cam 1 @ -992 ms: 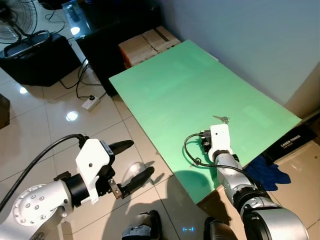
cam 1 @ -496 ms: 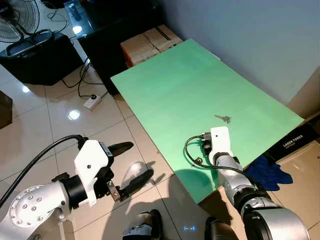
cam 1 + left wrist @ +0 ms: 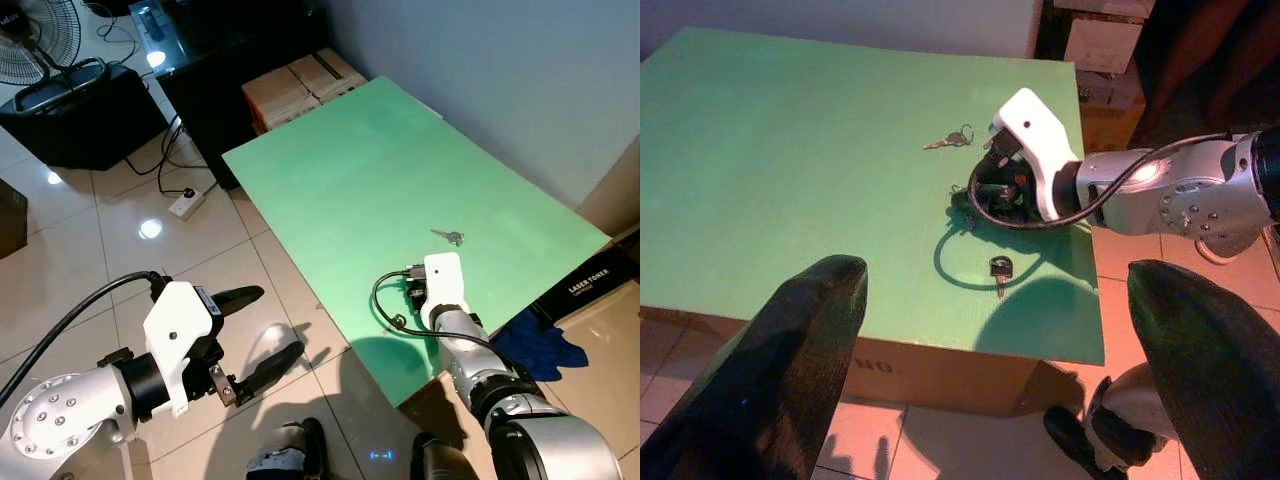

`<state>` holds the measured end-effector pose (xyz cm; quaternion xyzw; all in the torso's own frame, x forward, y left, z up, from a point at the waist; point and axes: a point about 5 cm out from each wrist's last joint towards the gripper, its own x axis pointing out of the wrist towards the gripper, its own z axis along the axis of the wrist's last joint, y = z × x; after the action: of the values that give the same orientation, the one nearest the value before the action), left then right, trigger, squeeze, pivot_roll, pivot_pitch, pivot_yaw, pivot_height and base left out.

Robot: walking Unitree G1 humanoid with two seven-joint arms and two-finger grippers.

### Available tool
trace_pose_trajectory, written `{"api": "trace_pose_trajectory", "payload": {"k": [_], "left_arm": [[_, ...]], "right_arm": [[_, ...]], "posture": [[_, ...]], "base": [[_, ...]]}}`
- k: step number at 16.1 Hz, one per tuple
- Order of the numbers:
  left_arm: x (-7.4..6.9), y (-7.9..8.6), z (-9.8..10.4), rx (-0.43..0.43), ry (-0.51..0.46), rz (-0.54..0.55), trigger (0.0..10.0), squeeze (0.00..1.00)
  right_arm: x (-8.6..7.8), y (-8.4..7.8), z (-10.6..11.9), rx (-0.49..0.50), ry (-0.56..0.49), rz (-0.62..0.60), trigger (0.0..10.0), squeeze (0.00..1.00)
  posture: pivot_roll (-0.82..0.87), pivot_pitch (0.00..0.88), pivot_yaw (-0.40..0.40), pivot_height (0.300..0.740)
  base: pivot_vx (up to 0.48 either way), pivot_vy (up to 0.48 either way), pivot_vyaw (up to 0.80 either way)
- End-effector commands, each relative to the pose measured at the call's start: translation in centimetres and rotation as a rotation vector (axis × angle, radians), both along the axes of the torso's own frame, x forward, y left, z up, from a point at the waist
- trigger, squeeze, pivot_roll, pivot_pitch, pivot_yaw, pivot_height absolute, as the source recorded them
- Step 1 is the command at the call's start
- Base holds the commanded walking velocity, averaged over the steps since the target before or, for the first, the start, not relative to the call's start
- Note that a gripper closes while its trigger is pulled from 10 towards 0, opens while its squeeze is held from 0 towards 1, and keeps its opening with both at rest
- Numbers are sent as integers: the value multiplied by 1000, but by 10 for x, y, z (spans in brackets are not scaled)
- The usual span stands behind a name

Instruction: Hang keys on a hook

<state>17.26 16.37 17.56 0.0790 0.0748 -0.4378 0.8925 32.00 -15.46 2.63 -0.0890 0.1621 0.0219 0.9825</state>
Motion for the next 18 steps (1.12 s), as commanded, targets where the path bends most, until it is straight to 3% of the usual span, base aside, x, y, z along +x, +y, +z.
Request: {"api": "trace_pose_trajectory", "payload": {"k": [1,3,7,14,17,18], "left_arm": [[-3,2,3,10,2,-4,10000,0],[-3,3,3,9,4,-6,10000,0],[-4,3,3,11,10,-7,10000,0],[-5,3,4,10,16,-8,10000,0],[-5,3,4,12,16,-9,10000,0],[-5,3,4,12,16,-10,10000,0]], "right_arm": [[0,3,-2,19,21,-1,7608,0],[1,1,-1,16,19,-3,7333,0],[3,1,1,-3,23,34,5255,0],[5,-3,3,-21,40,41,3608,0],[5,-3,2,-23,53,43,3922,0],[4,-3,1,-23,57,45,4431,0]], "posture": [[287,222,192,740],[285,223,193,740],[287,226,193,740],[286,225,191,740],[289,225,194,740],[289,225,194,740]], "base": [[0,0,0],[0,0,0],[0,0,0],[0,0,0],[0,0,0],[0,0,0]]}}
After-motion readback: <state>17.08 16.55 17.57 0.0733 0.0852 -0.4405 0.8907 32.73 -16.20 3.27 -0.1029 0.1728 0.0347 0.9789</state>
